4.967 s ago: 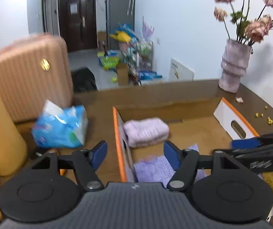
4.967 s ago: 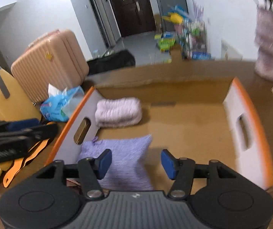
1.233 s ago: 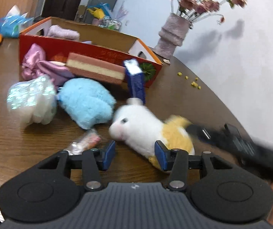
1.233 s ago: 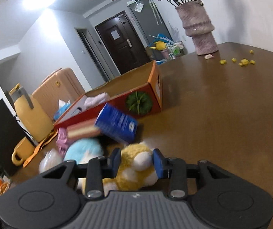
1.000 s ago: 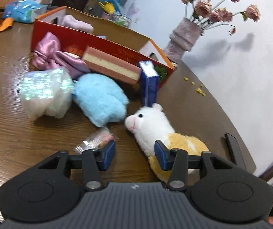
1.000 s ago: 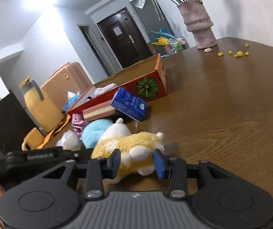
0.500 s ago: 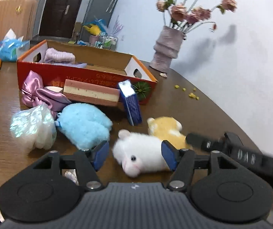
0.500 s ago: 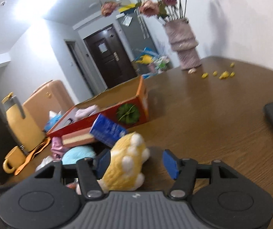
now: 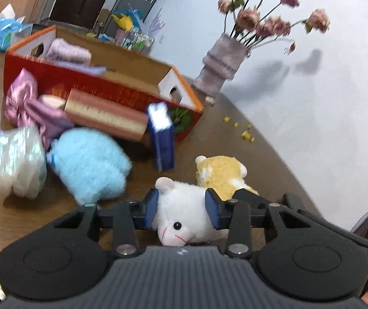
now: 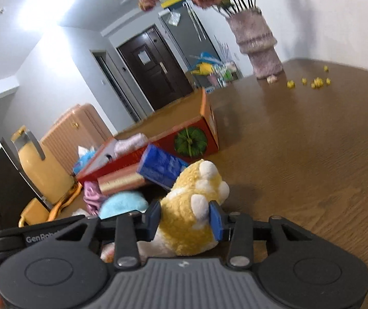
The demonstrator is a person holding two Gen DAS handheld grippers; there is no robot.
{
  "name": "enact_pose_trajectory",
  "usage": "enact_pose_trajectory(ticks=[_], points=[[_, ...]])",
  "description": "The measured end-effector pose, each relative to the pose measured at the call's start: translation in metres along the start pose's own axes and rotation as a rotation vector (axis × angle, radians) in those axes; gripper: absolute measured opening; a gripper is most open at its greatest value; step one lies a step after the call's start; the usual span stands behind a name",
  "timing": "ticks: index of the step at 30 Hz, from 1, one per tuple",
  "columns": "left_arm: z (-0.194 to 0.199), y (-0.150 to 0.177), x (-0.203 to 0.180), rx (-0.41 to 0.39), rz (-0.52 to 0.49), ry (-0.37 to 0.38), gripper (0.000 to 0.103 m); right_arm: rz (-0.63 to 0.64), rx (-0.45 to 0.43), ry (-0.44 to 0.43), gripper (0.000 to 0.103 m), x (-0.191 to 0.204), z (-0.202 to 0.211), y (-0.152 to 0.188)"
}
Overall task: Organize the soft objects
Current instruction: 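Lower the white plush sheep into the box with the left gripper while the right gripper lowers the yellow plush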
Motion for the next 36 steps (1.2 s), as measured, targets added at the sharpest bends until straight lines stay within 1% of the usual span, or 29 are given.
enact_pose_trajectory(ticks=[1, 3, 6, 8, 9, 10, 11, 13, 15, 16, 18, 19, 20, 21, 22, 24, 26, 28, 30, 32, 33, 35, 36], points=[[0.003, -0.007, -0.002, -0.016, 0.009, 0.012, 0.039, 0.006, -0.016, -0.010, 0.038, 0.004, 0.004, -0.006], [0.008, -0.033, -0.005, -0.055, 0.014, 0.036, 0.039, 0.033, -0.058, -0.029, 0.037, 0.015, 0.011, -0.024], [0.001, -0.083, -0.002, -0.098, 0.009, 0.033, 0.039, 0.093, -0.101, -0.066, 0.037, 0.036, 0.000, -0.065], [-0.014, -0.119, 0.007, -0.109, 0.019, 0.024, 0.039, 0.112, -0.113, -0.090, 0.036, 0.049, -0.021, -0.096], [-0.025, -0.133, 0.012, -0.103, 0.006, 0.019, 0.039, 0.120, -0.114, -0.094, 0.036, 0.054, -0.036, -0.110], [-0.037, -0.144, 0.021, -0.094, 0.014, 0.004, 0.039, 0.121, -0.112, -0.091, 0.036, 0.058, -0.052, -0.123], [-0.054, -0.154, 0.033, -0.075, 0.045, -0.012, 0.039, 0.123, -0.093, -0.085, 0.036, 0.060, -0.071, -0.134], [-0.078, -0.163, 0.051, -0.045, 0.068, -0.042, 0.039, 0.111, -0.041, -0.073, 0.036, 0.061, -0.111, -0.147], [-0.104, -0.165, 0.066, -0.004, 0.069, -0.076, 0.039, 0.095, 0.020, -0.052, 0.036, 0.055, -0.148, -0.153], [-0.115, -0.164, 0.072, 0.022, 0.078, -0.095, 0.039, 0.080, 0.049, -0.037, 0.036, 0.050, -0.166, -0.153], [-0.128, -0.158, 0.082, 0.055, 0.076, -0.108, 0.038, 0.084, 0.089, -0.002, 0.036, 0.042, -0.190, -0.148], [-0.132, -0.155, 0.084, 0.068, 0.066, -0.102, 0.031, 0.092, 0.100, 0.024, 0.036, 0.039, -0.198, -0.143], [-0.136, -0.154, 0.085, 0.085, 0.056, -0.075, 0.029, 0.126, 0.116, 0.062, 0.037, 0.039, -0.205, -0.137], [-0.139, -0.151, 0.084, 0.101, 0.050, -0.055, 0.028, 0.145, 0.130, 0.080, 0.039, 0.039, -0.209, -0.133], [-0.140, -0.150, 0.082, 0.101, 0.043, -0.054, 0.028, 0.156, 0.132, 0.110, 0.037, 0.039, -0.210, -0.130], [-0.138, -0.150, 0.077, 0.086, 0.010, -0.058, 0.029, 0.225, 0.101, 0.153, 0.033, 0.046, -0.206, -0.126], [-0.130, -0.154, 0.073, 0.078, 0.000, -0.048, 0.029, 0.282, 0.067, 0.188, 0.037, 0.053, -0.200, -0.127], [-0.117, -0.158, 0.069, 0.060, -0.033, -0.056, 0.030, 0.293, 0.046, 0.177, 0.043, 0.059, -0.189, -0.132], [-0.095, -0.164, 0.061, 0.030, -0.100, -0.093, 0.031, 0.287, 0.027, 0.160, 0.046, 0.065, -0.172, -0.141], [-0.071, -0.171, 0.054, -0.004, -0.162, -0.127, 0.036, 0.295, 0.014, 0.150, 0.048, 0.069, -0.157, -0.149], [-0.058, -0.174, 0.053, -0.016, -0.195, -0.151, 0.038, 0.305, 0.009, 0.148, 0.052, 0.072, -0.150, -0.152], [-0.033, -0.178, 0.051, -0.041, -0.249, -0.214, 0.045, 0.336, -0.008, 0.146, 0.056, 0.078, -0.129, -0.157], [-0.020, -0.178, 0.051, -0.057, -0.281, -0.247, 0.046, 0.347, -0.017, 0.147, 0.058, 0.080, -0.119, -0.159]])
Point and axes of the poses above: each gripper's, at about its wrist camera, not at the fingertips, and z roughly against the way its jaws point, x to its left, y to its underside, the point moved 3 cm from there along -z, roughly the way its jaws point, and after that the axes turned 4 degrees about -z, right-handed, at the moved point
